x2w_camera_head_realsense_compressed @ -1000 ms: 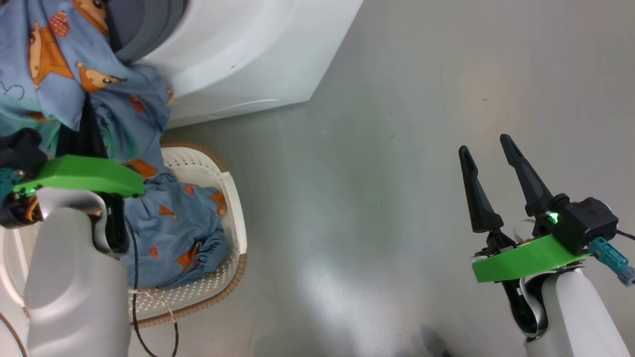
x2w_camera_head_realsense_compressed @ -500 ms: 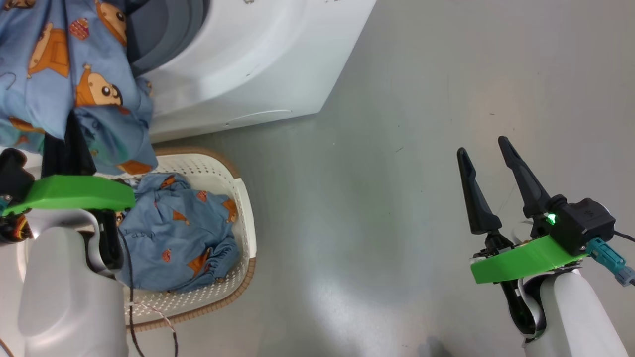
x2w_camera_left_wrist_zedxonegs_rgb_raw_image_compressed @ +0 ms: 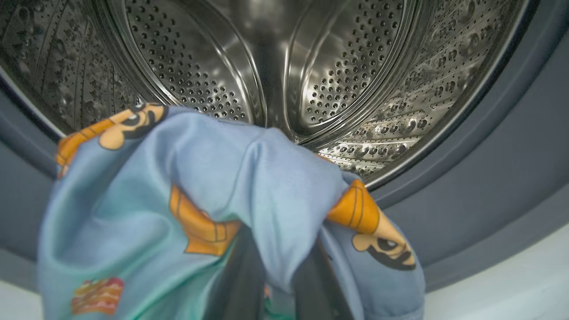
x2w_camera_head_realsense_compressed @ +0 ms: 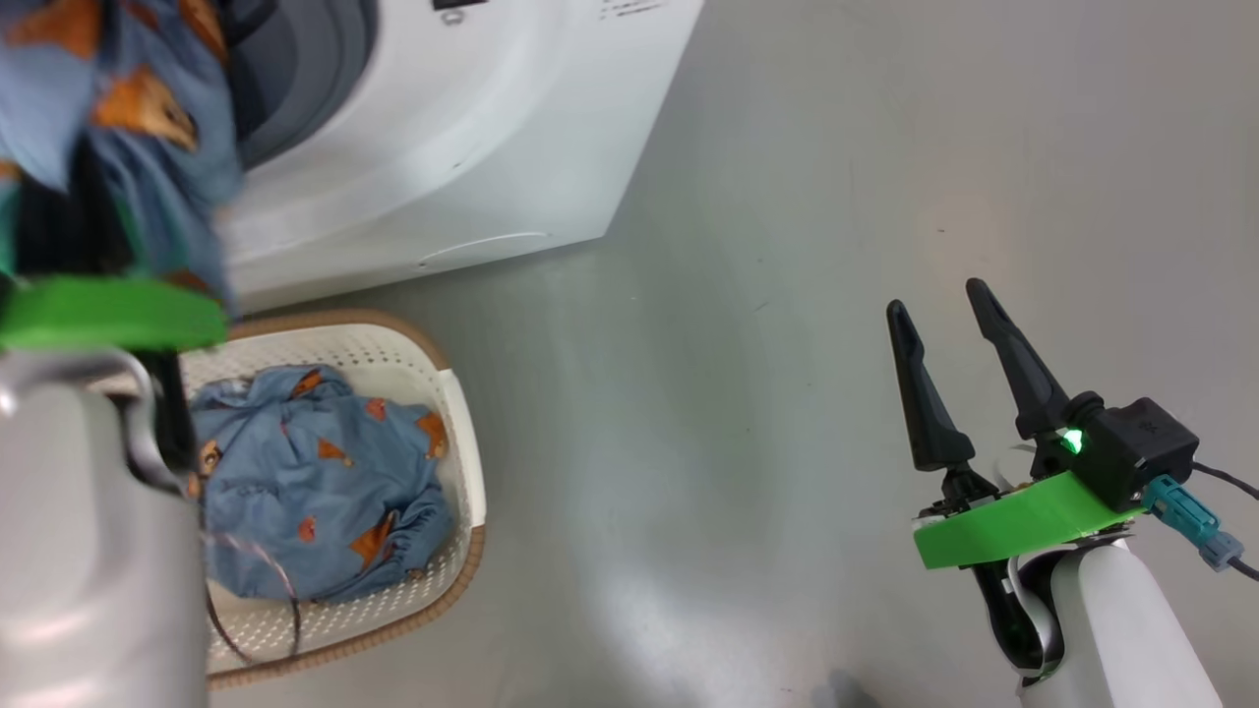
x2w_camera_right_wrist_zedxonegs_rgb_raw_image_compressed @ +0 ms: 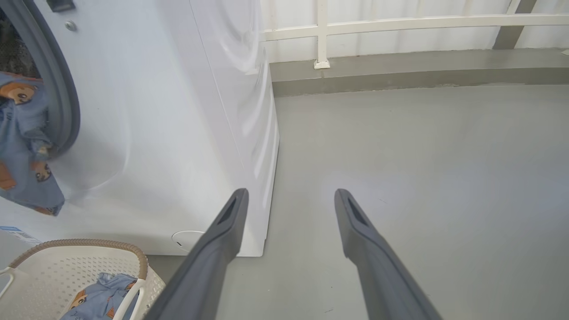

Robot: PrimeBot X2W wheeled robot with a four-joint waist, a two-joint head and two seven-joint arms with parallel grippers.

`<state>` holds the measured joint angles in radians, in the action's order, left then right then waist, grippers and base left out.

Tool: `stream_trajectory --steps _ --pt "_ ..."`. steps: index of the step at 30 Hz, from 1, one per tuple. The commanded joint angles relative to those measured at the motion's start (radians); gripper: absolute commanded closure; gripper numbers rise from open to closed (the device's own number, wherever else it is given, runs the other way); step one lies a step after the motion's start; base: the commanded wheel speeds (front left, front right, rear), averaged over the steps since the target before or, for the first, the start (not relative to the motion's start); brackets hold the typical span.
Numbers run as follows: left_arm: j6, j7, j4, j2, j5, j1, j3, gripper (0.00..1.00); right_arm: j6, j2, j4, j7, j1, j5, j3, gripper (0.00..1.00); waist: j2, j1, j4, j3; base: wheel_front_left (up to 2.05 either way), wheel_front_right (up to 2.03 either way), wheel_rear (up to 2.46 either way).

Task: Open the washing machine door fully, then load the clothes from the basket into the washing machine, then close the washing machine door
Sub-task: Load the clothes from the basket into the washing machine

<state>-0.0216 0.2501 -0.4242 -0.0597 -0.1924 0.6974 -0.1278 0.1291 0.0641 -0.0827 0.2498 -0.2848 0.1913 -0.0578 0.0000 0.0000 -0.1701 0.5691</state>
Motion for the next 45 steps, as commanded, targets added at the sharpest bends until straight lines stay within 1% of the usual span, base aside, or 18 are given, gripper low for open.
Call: stream_trajectory --steps 1,7,12,18,24,26,30,32,35,38,42,45 --pt "0.008 -0.004 0.02 -0.048 0.021 0.04 -0.017 1.0 0.002 -0.004 0.016 0.012 0.032 0.016 -0.031 0.0 0.0 0.0 -0.015 -0.004 0.0 0.0 0.0" --pt "0.024 -0.043 -0.044 -0.093 0.028 0.167 -0.017 1.0 0.002 -0.01 0.011 0.012 0.04 0.023 -0.044 0.0 0.0 0.0 -0.047 -0.004 0.0 0.0 0.0" --pt "0.032 -0.055 -0.174 -0.141 0.035 0.282 -0.018 1.0 0.002 -0.012 0.003 0.012 0.04 0.032 -0.062 0.0 0.0 0.0 -0.082 0.004 0.0 0.0 0.0" --pt "0.028 -0.047 -0.36 -0.199 0.037 0.407 -0.018 1.0 0.002 -0.013 -0.003 0.012 0.047 0.038 -0.081 0.0 0.0 0.0 -0.124 0.014 0.0 0.0 0.0" --pt "0.021 -0.034 -0.531 -0.277 0.055 0.514 -0.006 1.0 0.002 -0.014 -0.008 0.012 0.054 0.049 -0.114 0.0 0.0 0.0 -0.169 0.026 0.0 0.0 0.0" --pt "0.015 -0.028 -0.572 -0.301 0.063 0.548 0.002 1.0 0.002 -0.014 -0.008 0.012 0.06 0.047 -0.122 0.0 0.0 0.0 -0.18 0.033 0.0 0.0 0.0" --pt "0.004 -0.017 -0.637 -0.327 0.059 0.612 0.007 1.0 0.002 -0.014 -0.008 0.012 0.075 0.039 -0.126 0.0 0.0 0.0 -0.198 0.048 0.0 0.0 0.0" --pt "-0.017 -0.014 -0.662 -0.334 0.05 0.646 0.006 1.0 0.002 -0.014 -0.007 0.012 0.082 0.037 -0.127 0.0 0.0 0.0 -0.206 0.057 0.0 0.0 0.0" --pt "-0.022 -0.008 -0.689 -0.358 0.049 0.699 0.009 1.0 0.002 -0.014 -0.003 0.012 0.084 0.038 -0.135 0.0 0.0 0.0 -0.22 0.074 0.0 0.0 0.0" --pt "-0.017 0.002 -0.689 -0.378 0.049 0.751 0.011 1.0 0.002 -0.014 0.003 0.012 0.084 0.041 -0.142 0.0 0.0 0.0 -0.228 0.091 0.0 0.0 0.0" --pt "-0.01 0.01 -0.671 -0.385 0.043 0.79 0.006 1.0 0.002 -0.014 0.005 0.012 0.086 0.042 -0.145 0.0 0.0 0.0 -0.232 0.107 0.0 0.0 0.0" --pt "-0.005 0.011 -0.613 -0.388 0.034 0.803 -0.008 1.0 0.002 -0.014 0.008 0.012 0.083 0.044 -0.149 0.0 0.0 0.0 -0.234 0.12 0.0 0.0 0.0"
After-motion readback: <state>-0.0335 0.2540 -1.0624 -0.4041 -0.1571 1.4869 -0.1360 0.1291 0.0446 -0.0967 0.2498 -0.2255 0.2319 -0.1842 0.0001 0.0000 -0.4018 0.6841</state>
